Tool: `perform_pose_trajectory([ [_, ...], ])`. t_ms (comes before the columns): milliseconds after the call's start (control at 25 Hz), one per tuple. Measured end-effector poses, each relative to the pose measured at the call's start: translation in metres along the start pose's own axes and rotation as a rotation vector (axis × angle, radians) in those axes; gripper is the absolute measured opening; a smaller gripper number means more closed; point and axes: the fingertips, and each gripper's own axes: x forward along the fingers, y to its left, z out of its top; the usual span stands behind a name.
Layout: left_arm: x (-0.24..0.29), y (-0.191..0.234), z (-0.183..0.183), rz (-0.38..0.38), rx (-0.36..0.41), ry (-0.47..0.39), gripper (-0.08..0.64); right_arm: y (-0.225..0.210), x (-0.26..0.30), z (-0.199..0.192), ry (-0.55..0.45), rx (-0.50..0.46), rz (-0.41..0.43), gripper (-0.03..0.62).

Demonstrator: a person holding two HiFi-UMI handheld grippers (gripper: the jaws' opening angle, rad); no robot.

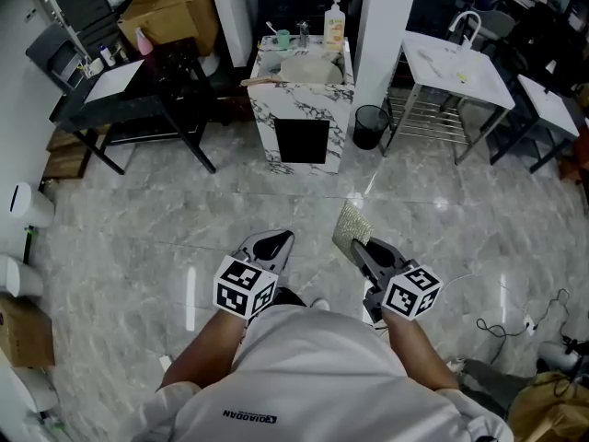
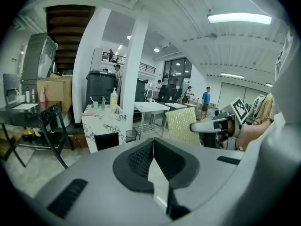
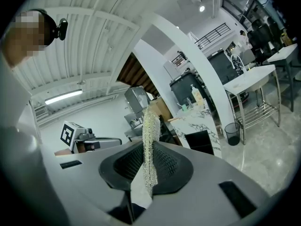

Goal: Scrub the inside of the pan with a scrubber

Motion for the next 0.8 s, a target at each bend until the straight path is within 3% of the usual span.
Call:
perform_pose_trajectory([
  [200, 0.006, 0.012, 0.001, 0.027, -0.009, 0.01, 0.015, -0.012, 0.005, 0.002, 0.001, 0.049, -0.014, 0.071],
  [520, 0.033, 0.027, 0.007, 0.003, 0.0, 0.031, 0.015, -0.032, 0.032, 0.005, 0.044, 0.068, 0.0, 0.072],
  [800, 0.076, 0.084, 0.018, 0.002, -0.022, 0.031, 0.015, -0.064, 0.094, 0.023, 0.099, 0.062, 0.005, 0.072],
])
